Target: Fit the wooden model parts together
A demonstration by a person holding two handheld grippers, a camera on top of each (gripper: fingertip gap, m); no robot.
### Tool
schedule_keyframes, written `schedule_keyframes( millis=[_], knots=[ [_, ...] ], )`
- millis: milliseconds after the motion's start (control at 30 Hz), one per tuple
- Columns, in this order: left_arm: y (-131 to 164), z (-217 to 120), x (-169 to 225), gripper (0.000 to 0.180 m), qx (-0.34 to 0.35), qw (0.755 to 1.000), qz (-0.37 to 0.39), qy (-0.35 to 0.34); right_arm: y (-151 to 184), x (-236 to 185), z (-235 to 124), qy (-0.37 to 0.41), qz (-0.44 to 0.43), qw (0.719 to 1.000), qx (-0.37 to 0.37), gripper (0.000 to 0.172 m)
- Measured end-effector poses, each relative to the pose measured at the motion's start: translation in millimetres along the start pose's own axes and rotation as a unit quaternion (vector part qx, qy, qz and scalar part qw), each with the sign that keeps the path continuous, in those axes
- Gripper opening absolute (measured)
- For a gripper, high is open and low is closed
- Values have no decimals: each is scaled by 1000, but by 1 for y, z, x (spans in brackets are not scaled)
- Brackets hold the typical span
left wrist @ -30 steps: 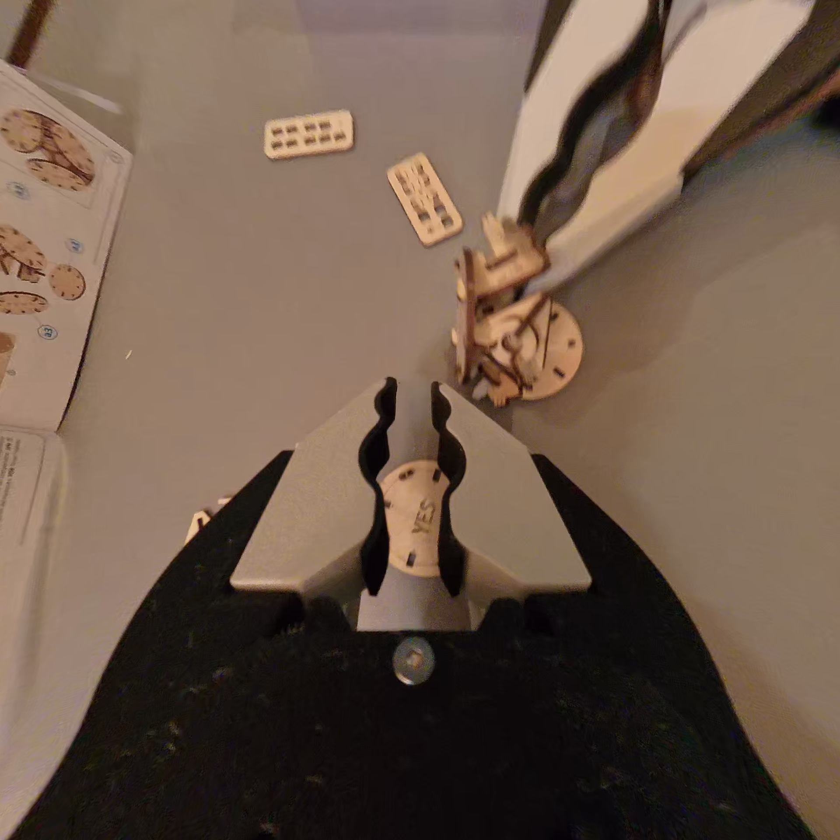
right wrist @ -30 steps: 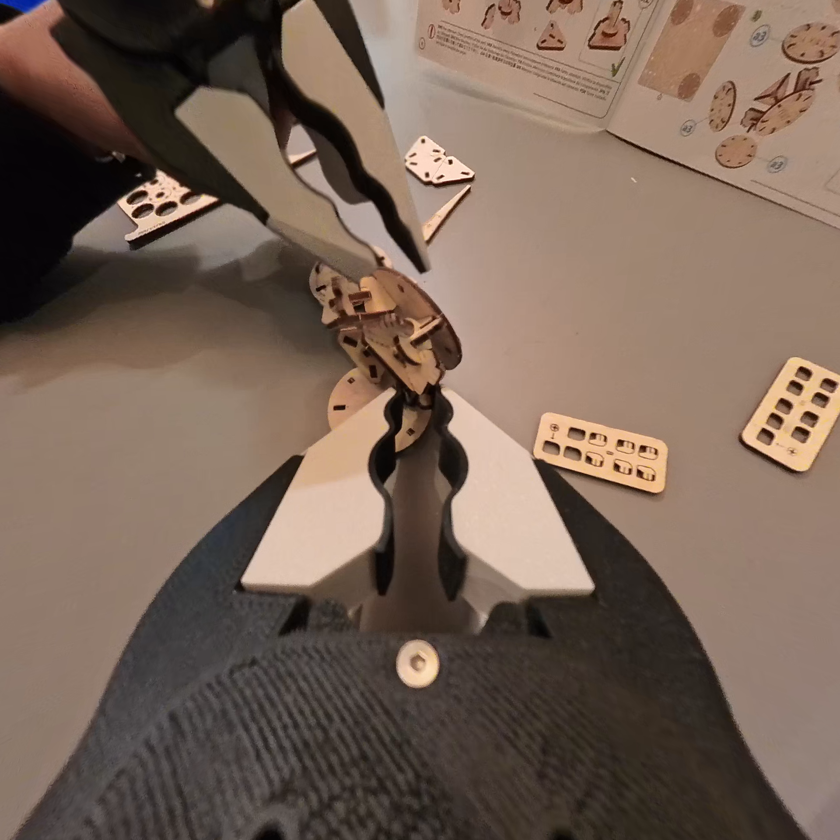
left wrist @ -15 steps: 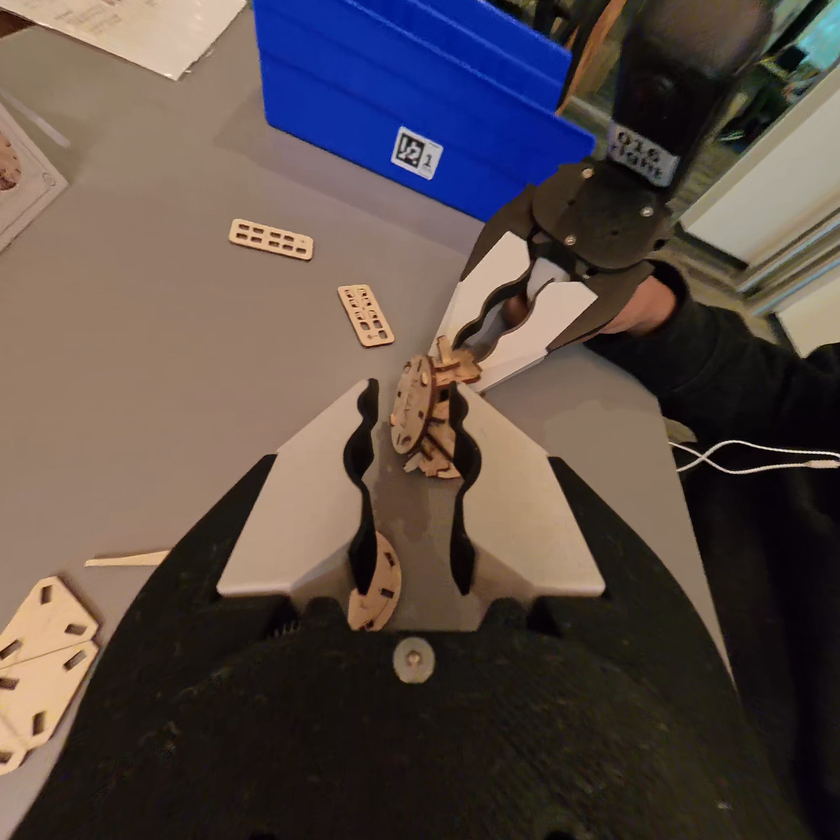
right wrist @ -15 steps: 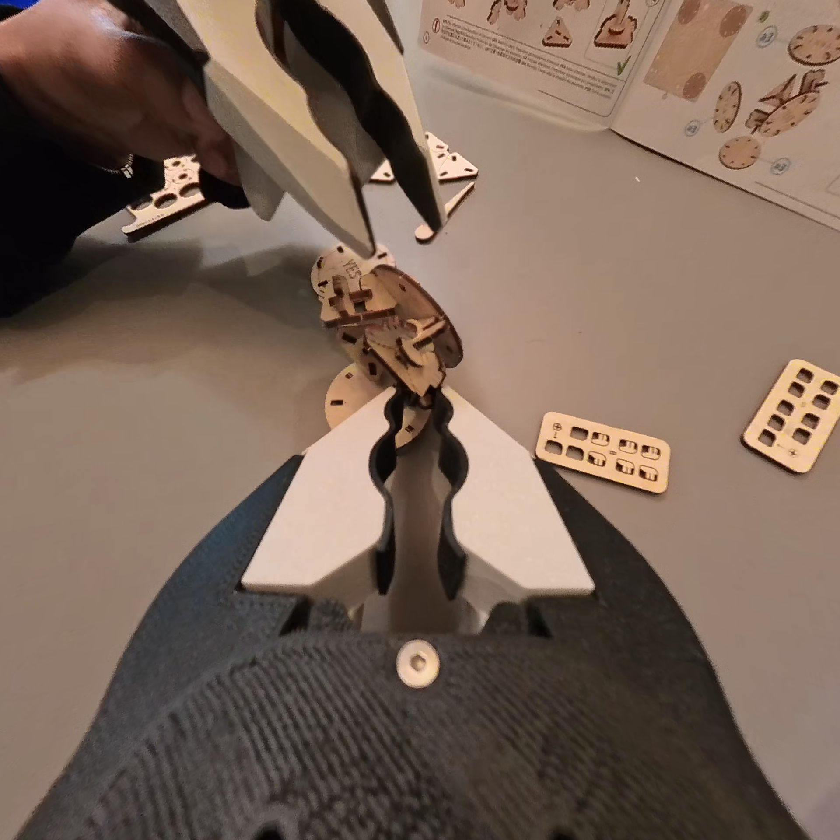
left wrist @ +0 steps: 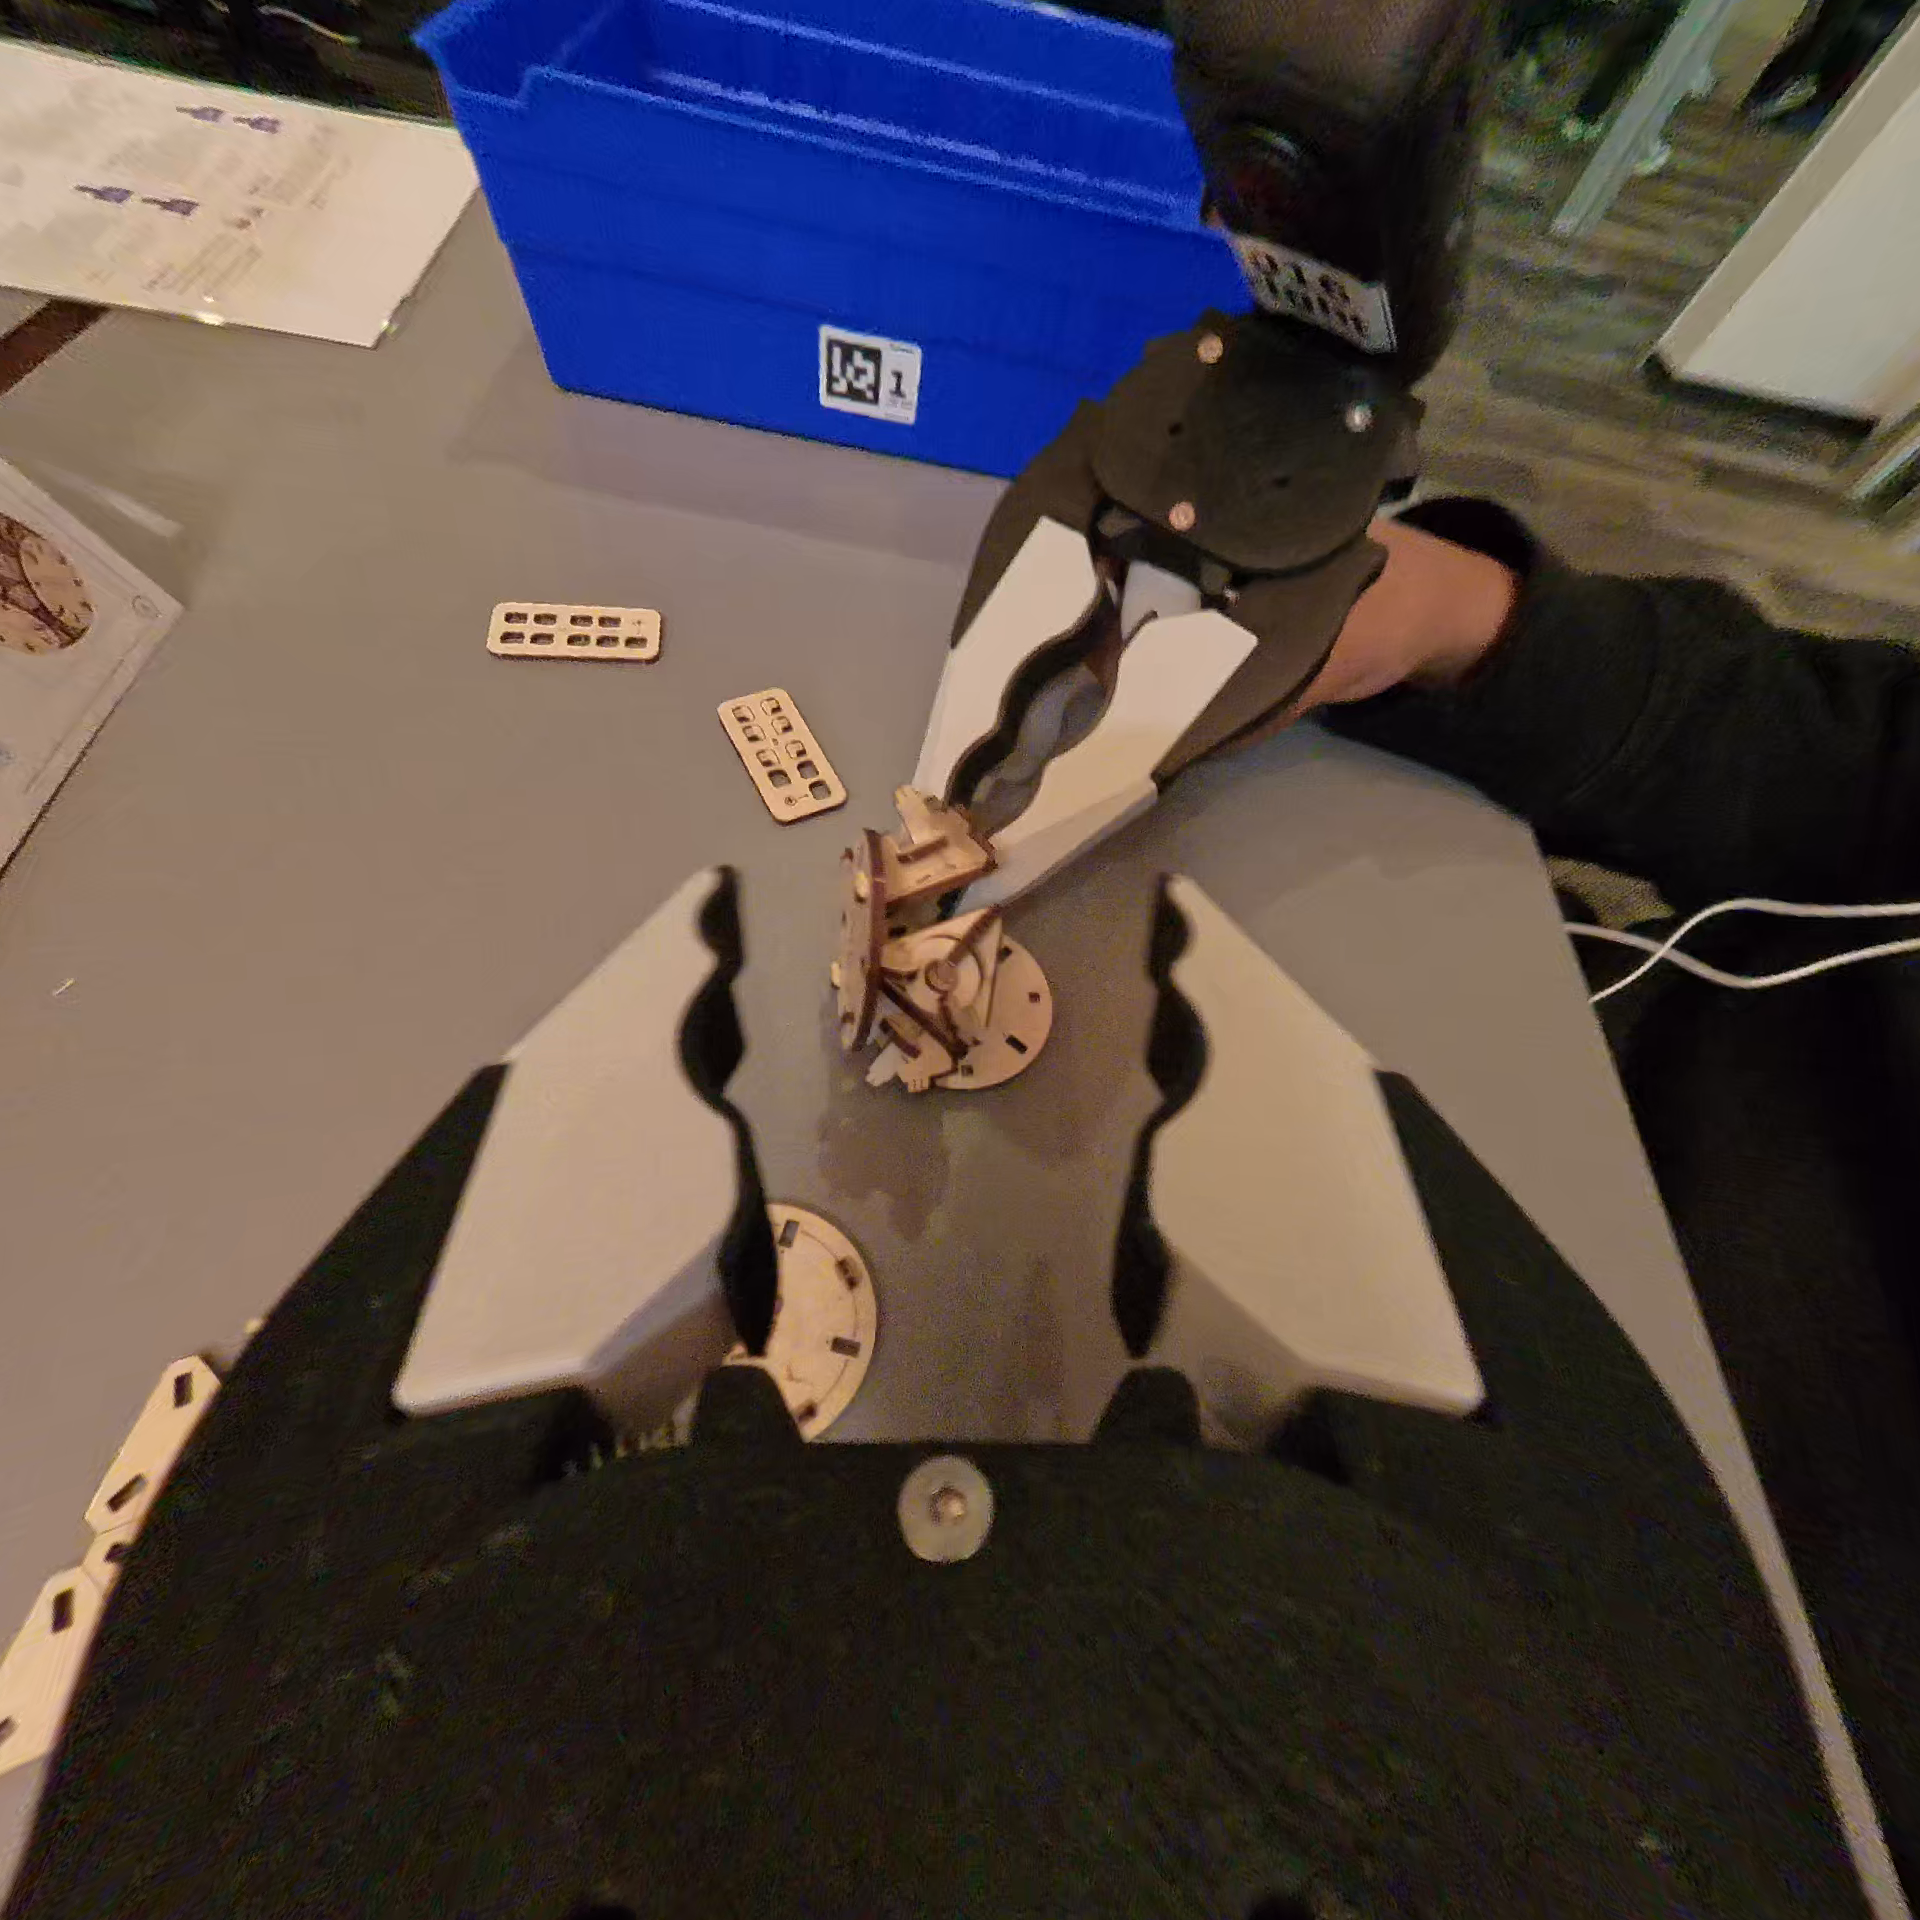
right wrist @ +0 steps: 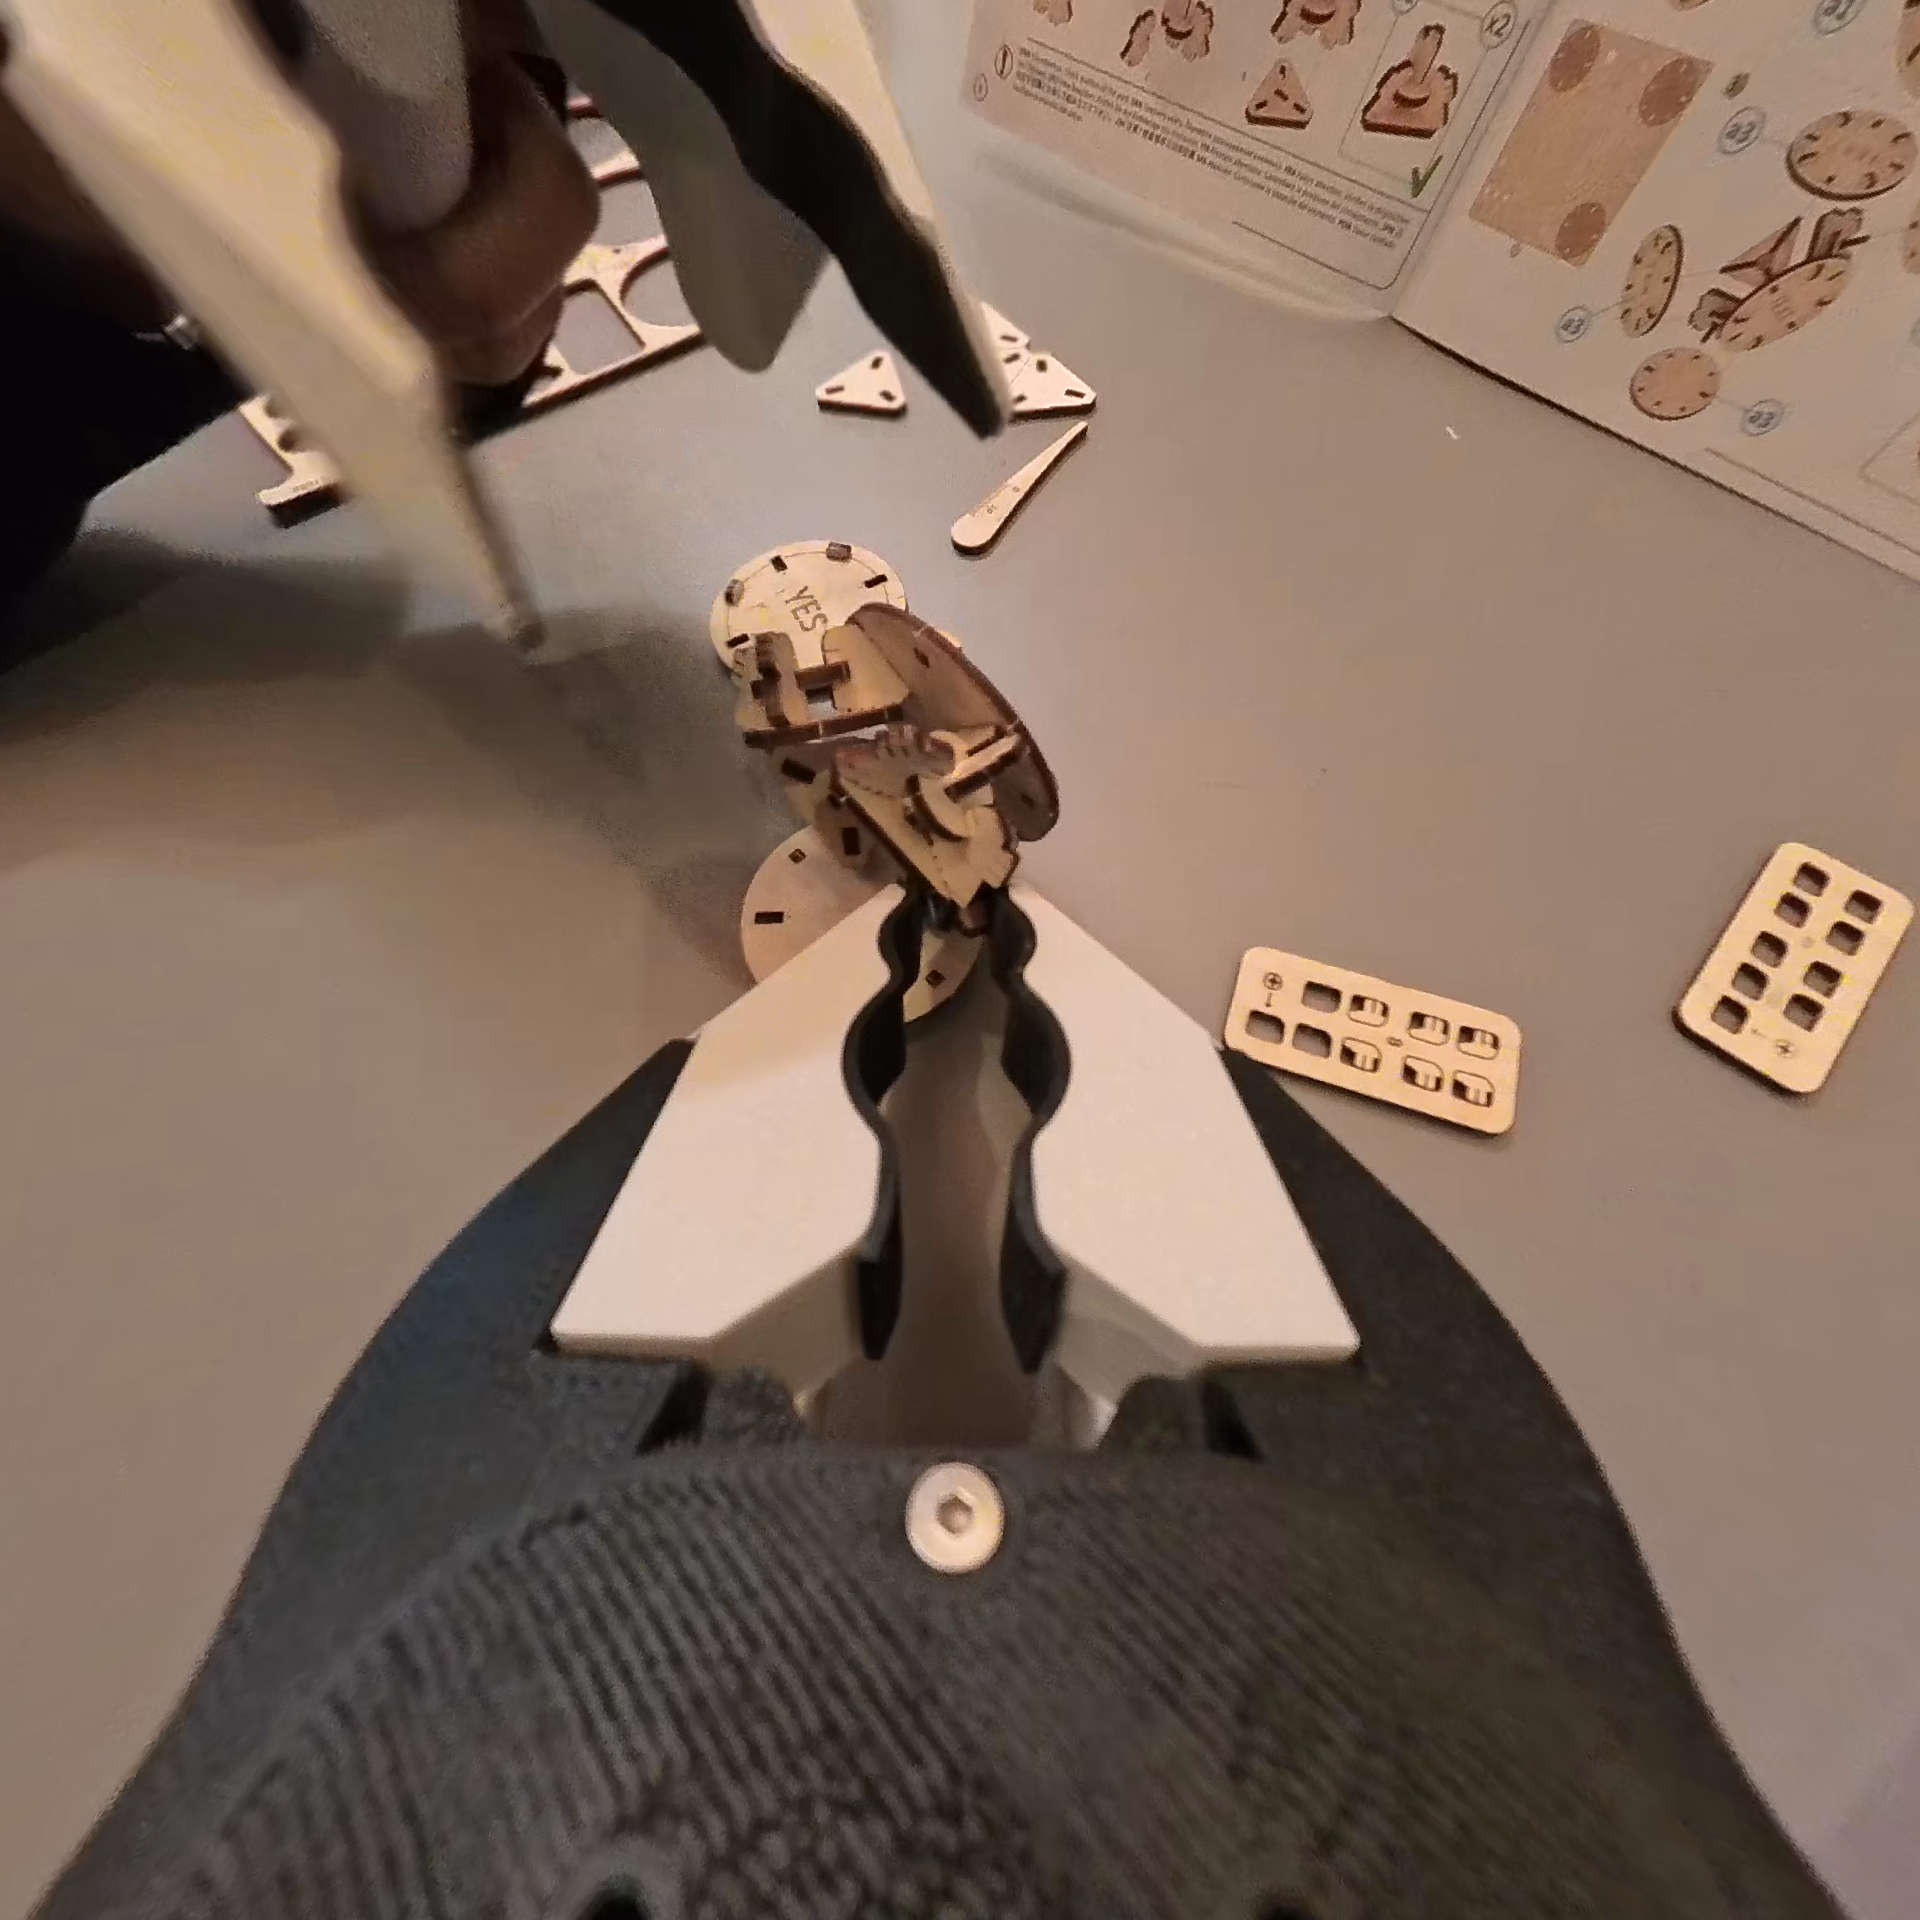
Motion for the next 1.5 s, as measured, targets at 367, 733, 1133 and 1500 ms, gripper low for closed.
schedule_keyframes(
  millis=[367,733,1133,1500],
  knots=[
    [40,45,17,124,-181,970,136,-90,0,0,0,1,-1,1000,0,10],
    [49,44,14,61,-177,977,105,-50,1,-2,0,-12,-2,1000,-2,11],
    [49,44,14,59,-174,978,104,-43,1,-3,0,-10,6,1000,-2,11],
    [50,45,13,59,-165,981,96,-35,1,-1,1,-28,46,999,-5,11]
  ],
)
Point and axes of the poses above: each gripper's, where its closed fingertips meet, z out along the fingers, y out of its underside, x = y × z across the jaws, the point moved 6 cm from there along -z, back along the fingers, and after that the axes turned 7 degrees about z, right-handed, at the moved point
